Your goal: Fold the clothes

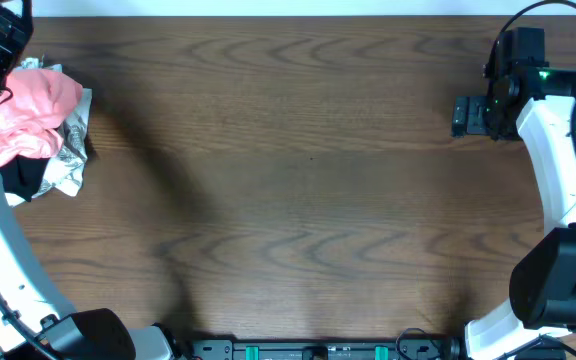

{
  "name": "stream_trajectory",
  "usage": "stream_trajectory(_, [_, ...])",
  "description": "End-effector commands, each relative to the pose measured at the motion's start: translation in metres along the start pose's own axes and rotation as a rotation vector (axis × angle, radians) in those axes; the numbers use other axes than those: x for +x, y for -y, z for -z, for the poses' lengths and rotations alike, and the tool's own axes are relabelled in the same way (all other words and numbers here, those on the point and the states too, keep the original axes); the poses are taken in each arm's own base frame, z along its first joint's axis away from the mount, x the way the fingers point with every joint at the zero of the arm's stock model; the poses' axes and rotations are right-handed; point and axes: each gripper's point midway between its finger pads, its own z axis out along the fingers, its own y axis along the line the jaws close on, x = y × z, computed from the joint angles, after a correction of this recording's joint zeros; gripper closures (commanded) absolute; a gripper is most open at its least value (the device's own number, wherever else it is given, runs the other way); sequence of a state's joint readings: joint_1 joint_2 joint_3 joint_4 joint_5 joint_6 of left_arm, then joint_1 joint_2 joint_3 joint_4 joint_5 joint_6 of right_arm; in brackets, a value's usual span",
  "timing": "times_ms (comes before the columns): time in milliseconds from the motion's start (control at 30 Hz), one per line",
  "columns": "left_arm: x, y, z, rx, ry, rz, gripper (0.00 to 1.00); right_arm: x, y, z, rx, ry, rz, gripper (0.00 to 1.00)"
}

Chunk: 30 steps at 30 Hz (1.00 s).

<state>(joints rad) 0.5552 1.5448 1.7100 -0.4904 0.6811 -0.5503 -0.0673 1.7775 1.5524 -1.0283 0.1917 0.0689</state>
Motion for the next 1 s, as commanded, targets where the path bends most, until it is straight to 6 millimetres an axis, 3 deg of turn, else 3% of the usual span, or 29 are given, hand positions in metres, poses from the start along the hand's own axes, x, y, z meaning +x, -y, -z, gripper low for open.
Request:
stream_trajectory(0, [-0.001, 0.001, -0.001, 0.009, -0.002, 0.0, 0.02, 0.001, 0.003, -0.002, 0.012, -0.007, -0.018, 0.01])
stream_trajectory(500, [-0.001, 0.001, -0.001, 0.009, -0.002, 0.0, 0.02, 0.002, 0.002, -0.005, 0.012, -0.013, -0.016, 0.01])
stream_trajectory(600, [-0.001, 0.001, -0.001, 0.009, -0.002, 0.0, 0.02, 0.0, 0.002, 0.004, 0.009, 0.009, -0.017, 0.01])
stream_trajectory(767, [-0.001, 0.001, -0.001, 0.009, -0.003, 0.0, 0.02, -0.008, -0.004, 0.052, -0.014, 0.134, -0.008, 0.01])
stream_trajectory(967, [-0.001, 0.001, -0.001, 0.009, -0.003, 0.0, 0.02, -0.005, -0.018, 0.151, -0.085, 0.389, 0.024, 0.01])
